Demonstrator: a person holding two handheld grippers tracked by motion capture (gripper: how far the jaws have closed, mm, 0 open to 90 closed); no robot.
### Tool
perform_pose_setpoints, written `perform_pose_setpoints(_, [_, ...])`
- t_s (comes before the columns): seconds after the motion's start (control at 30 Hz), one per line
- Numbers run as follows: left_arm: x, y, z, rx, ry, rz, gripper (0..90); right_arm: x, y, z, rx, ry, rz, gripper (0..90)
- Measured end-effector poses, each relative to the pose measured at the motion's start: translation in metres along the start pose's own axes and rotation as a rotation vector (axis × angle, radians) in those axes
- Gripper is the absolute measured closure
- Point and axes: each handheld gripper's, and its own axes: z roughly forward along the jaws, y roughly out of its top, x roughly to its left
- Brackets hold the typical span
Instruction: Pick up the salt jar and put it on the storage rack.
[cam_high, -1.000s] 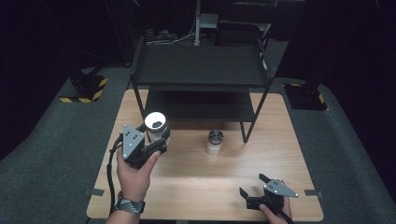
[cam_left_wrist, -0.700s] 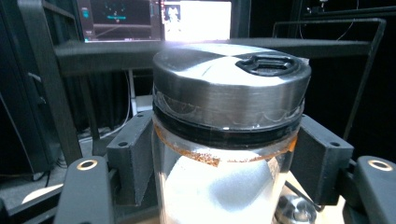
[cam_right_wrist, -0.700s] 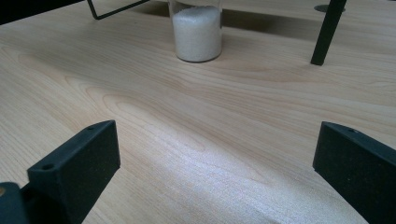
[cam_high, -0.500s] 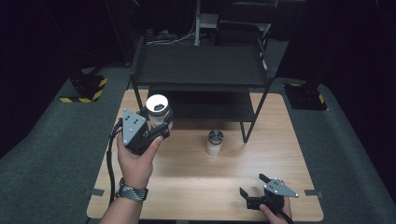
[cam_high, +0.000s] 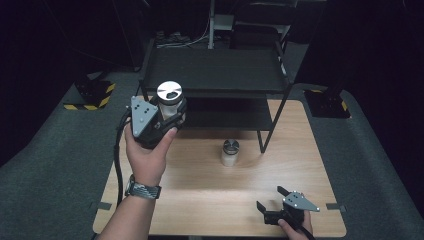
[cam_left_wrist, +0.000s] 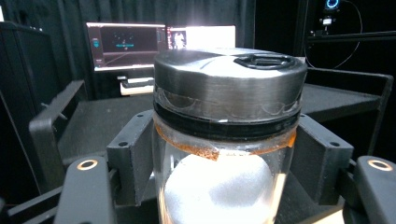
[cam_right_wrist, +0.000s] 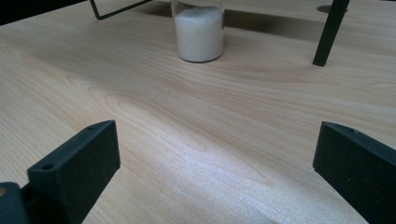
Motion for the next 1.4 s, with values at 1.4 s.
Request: perform_pose_setpoints(1.4, [-0.009,0.045,0.117,0.028,0.050,-0.012,31.1,-0.003,-0.004,-0.003,-0.021,0.006,0.009,0.3])
